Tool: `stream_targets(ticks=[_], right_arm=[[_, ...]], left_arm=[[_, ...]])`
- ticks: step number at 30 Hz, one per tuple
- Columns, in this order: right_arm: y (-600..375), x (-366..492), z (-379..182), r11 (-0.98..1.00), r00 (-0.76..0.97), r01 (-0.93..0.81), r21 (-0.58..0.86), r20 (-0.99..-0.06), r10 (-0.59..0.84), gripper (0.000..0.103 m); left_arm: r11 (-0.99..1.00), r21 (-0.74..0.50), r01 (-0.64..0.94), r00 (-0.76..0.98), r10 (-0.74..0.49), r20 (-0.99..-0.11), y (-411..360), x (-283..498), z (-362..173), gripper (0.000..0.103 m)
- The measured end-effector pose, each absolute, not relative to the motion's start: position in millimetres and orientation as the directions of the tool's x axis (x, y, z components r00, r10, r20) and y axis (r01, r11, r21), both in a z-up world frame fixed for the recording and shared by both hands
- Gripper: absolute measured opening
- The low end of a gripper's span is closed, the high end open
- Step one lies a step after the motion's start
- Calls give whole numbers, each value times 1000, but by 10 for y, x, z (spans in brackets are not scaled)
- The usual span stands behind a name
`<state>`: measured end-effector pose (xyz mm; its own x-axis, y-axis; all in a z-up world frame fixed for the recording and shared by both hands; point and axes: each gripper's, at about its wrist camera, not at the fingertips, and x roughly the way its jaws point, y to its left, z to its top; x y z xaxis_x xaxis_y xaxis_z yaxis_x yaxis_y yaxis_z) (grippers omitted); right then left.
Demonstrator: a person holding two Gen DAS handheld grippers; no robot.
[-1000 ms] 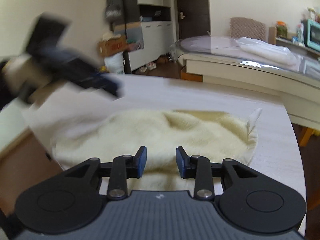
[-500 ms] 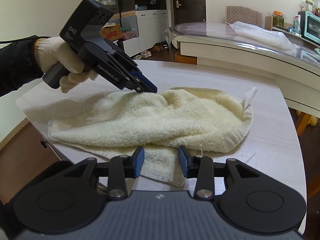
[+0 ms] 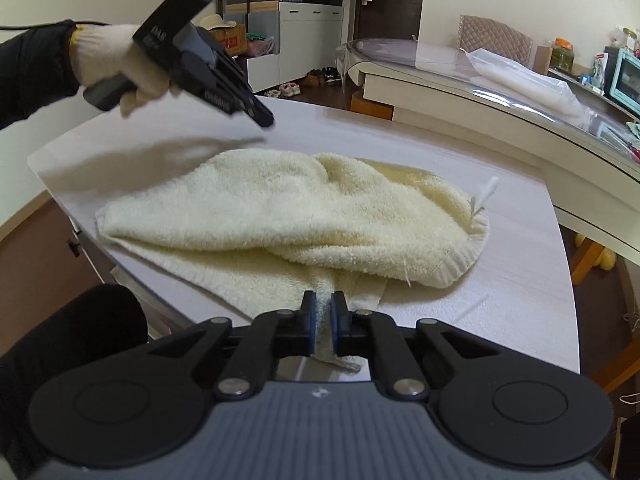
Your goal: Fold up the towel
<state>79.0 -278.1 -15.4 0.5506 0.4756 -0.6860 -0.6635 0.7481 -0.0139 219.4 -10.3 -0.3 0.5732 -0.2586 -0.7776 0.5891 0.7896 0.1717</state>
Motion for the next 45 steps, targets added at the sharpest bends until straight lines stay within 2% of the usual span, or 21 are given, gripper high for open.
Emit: stream_targets(ticks=[6, 11, 13, 16, 17, 18, 20, 25, 29, 31, 32, 33, 36, 41, 45], right_arm=[[-2783, 744, -106, 734, 528, -677, -54, -731, 433, 9], [-2897, 645, -86, 758, 531, -649, -62, -750, 394, 9], [-2938, 629, -80, 767, 535, -639, -62, -752, 385, 9], [-2968, 627, -85, 776, 540, -628, -51, -747, 388, 10], [-2968, 628, -84, 778, 541, -626, -49, -746, 388, 10], [-2964, 627, -82, 780, 543, -624, -48, -744, 389, 12], [-2953, 642, -86, 784, 550, -619, -44, -737, 393, 13], [-2885, 693, -106, 787, 557, -616, -31, -724, 408, 16], [-2859, 710, -110, 784, 553, -620, -23, -721, 417, 16], [-2857, 703, -111, 786, 553, -618, -17, -720, 420, 16], [-2857, 698, -113, 787, 554, -617, -14, -718, 421, 16], [-2858, 691, -114, 788, 554, -616, -11, -717, 423, 16], [-2857, 673, -110, 788, 552, -616, -6, -716, 426, 16], [-2839, 659, -107, 776, 552, -631, -22, -715, 429, 17], [-2763, 696, -114, 750, 539, -661, -27, -712, 450, 17]], left_arm=[[719, 58, 693, 487, -407, -773, -462, 2021, 45, 8], [687, 31, 726, 433, -423, -796, -730, 2072, -121, 8], [687, 27, 726, 423, -415, -805, -784, 2088, -181, 12], [698, 42, 715, 437, -399, -806, -826, 2093, -185, 28], [705, 45, 708, 442, -393, -806, -834, 2100, -186, 42], [715, 47, 698, 448, -385, -807, -846, 2111, -188, 46], [715, 30, 698, 442, -397, -804, -853, 2130, -195, 46], [712, -15, 702, 432, -442, -787, -850, 2169, -201, 31], [723, -70, 687, 419, -473, -775, -878, 2260, -236, 31], [729, -95, 678, 417, -488, -767, -902, 2311, -274, 21], [723, -101, 684, 411, -496, -765, -919, 2307, -279, 2], [718, -91, 690, 413, -494, -765, -940, 2295, -281, 2], [708, 35, 706, 465, -424, -777, -980, 2221, -255, 2], [732, 250, 633, 576, -231, -784, -607, 2223, -258, 2], [756, 347, 556, 627, -108, -771, -197, 2243, -276, 2]])
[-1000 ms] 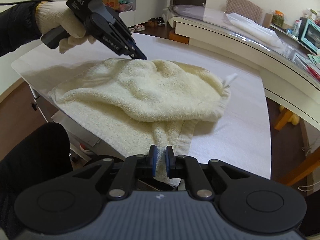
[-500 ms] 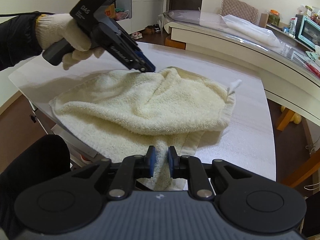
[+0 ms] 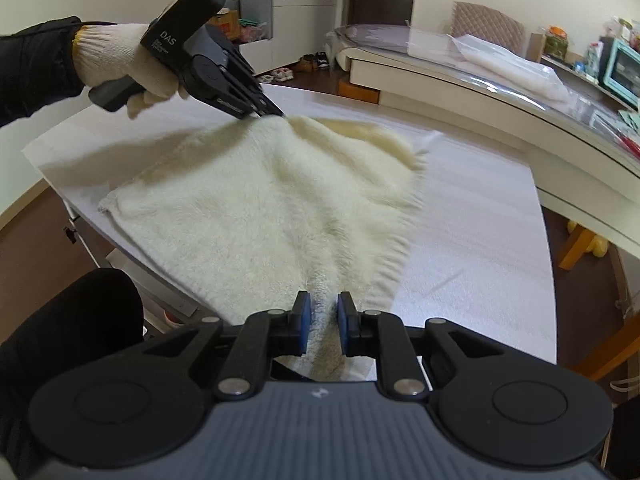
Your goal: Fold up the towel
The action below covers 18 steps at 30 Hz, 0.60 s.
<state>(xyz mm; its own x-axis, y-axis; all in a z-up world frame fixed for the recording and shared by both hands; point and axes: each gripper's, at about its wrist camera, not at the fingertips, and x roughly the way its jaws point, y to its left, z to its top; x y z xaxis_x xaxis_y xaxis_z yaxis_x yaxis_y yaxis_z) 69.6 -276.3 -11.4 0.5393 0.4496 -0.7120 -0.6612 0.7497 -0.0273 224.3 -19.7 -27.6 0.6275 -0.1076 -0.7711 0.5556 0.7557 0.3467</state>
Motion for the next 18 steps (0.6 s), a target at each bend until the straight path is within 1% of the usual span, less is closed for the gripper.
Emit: stream_targets(ticks=[4, 5, 6, 7, 12, 18], right_arm=[[-2681, 746, -99, 726, 521, -687, -43, -725, 450, 17], [-2672, 751, -93, 720, 517, -692, -48, -729, 448, 17], [-2673, 759, -94, 719, 516, -693, -50, -731, 447, 18], [-2676, 766, -96, 720, 514, -692, -48, -733, 445, 18], [-2655, 800, -88, 727, 508, -685, -49, -747, 428, 18], [-2611, 818, -71, 736, 515, -674, -64, -754, 407, 20]], left_arm=[[773, 393, 498, 658, -42, -752, 71, 2263, -278, 3], [789, 376, 486, 656, -45, -753, 135, 2279, -261, 3], [803, 362, 473, 657, -48, -752, 194, 2288, -240, 7], [813, 355, 462, 663, -50, -747, 226, 2286, -214, 7], [837, 348, 423, 698, -56, -714, 307, 2266, -107, 15], [839, 325, 436, 704, -92, -705, 131, 2425, -126, 15]])
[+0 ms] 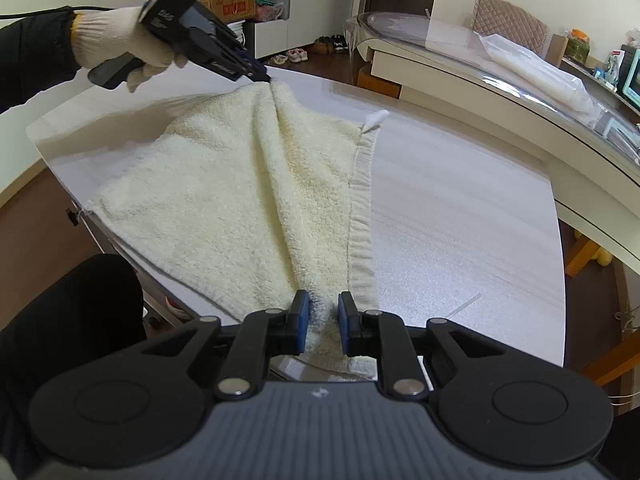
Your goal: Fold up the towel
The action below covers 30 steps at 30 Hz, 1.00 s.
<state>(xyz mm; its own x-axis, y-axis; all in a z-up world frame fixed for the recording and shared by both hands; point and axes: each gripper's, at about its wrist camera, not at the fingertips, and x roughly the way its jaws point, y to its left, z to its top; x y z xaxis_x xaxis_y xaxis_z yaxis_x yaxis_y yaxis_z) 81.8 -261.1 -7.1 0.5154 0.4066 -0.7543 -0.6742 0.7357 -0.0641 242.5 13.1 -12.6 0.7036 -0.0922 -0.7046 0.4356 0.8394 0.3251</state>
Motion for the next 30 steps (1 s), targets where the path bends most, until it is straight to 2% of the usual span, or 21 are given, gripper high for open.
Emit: stream_targets(ticks=[4, 5, 6, 11, 15, 19, 22, 25, 27, 30], right_arm=[[-2614, 867, 68, 755, 548, -655, -23, -702, 455, 30], [-2597, 923, 114, 761, 575, -648, -31, -676, 462, 35], [-2575, 971, 136, 765, 591, -643, -38, -660, 464, 37], [-2236, 1553, 106, 752, 613, -658, -37, -606, 506, 37], [-1901, 1993, 7, 747, 611, -663, -48, -611, 503, 37], [-1626, 2319, -191, 734, 596, -672, -100, -660, 456, 36], [-1620, 2353, -253, 734, 620, -661, -157, -666, 415, 39], [-1755, 2319, -262, 761, 675, -603, -239, -662, 327, 39], [-1921, 2307, -285, 796, 716, -535, -284, -652, 249, 44], [-2088, 2286, -291, 827, 744, -470, -308, -643, 183, 43]], left_arm=[[845, 310, 436, 698, -100, -709, 134, 2429, -76, 15], [848, 303, 435, 697, -104, -710, 163, 2414, -54, 16], [853, 292, 432, 694, -107, -712, 215, 2381, -17, 19], [881, 259, 395, 697, -104, -709, 470, 2192, 102, 22], [899, 229, 374, 696, -109, -710, 640, 1910, 129, 22], [898, 191, 397, 676, -145, -722, 620, 1678, 34, 23], [892, 165, 421, 662, -177, -729, 520, 1615, -30, 23], [886, 107, 452, 642, -239, -729, 387, 1637, -68, 23], [877, 98, 470, 639, -261, -724, 290, 1654, -88, 23], [867, 62, 495, 623, -305, -720, 160, 1678, -105, 23]])
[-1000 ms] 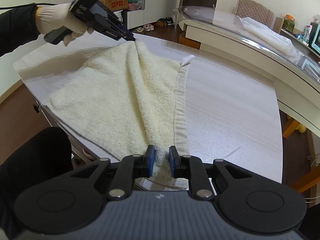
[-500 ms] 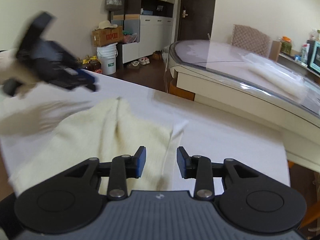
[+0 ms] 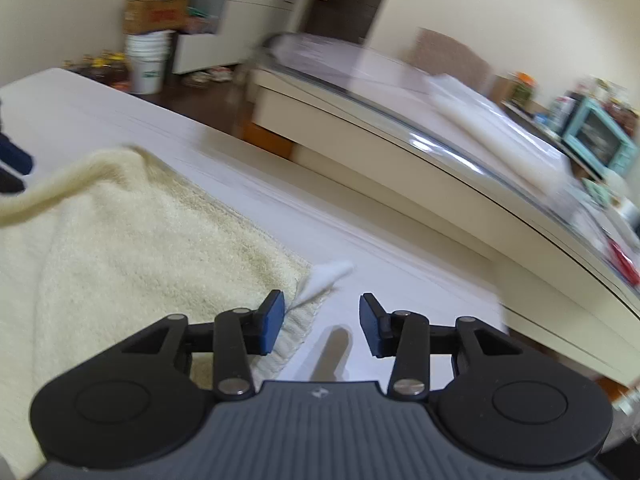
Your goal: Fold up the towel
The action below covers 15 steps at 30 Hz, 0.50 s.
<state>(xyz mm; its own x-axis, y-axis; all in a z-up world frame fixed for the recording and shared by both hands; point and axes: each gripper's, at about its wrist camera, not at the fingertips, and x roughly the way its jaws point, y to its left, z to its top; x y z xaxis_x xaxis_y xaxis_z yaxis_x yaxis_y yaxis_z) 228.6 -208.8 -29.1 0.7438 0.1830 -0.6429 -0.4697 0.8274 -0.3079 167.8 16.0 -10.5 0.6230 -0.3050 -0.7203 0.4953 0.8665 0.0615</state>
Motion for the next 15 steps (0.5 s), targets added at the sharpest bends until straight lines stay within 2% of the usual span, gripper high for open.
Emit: stream_targets(ticks=[6, 10, 15], right_arm=[[-2259, 1966, -70, 850, 733, -507, -143, -591, 337, 42], [-2208, 1746, -114, 813, 674, -577, -75, -606, 422, 43], [-2182, 1632, -227, 798, 653, -598, -75, -623, 430, 44]], left_arm=[[801, 22, 599, 550, -391, -738, -181, 1555, -166, 30], [769, -41, 638, 498, -453, -740, -182, 1508, -133, 34], [830, -22, 558, 565, -398, -723, 25, 1702, -20, 37]])
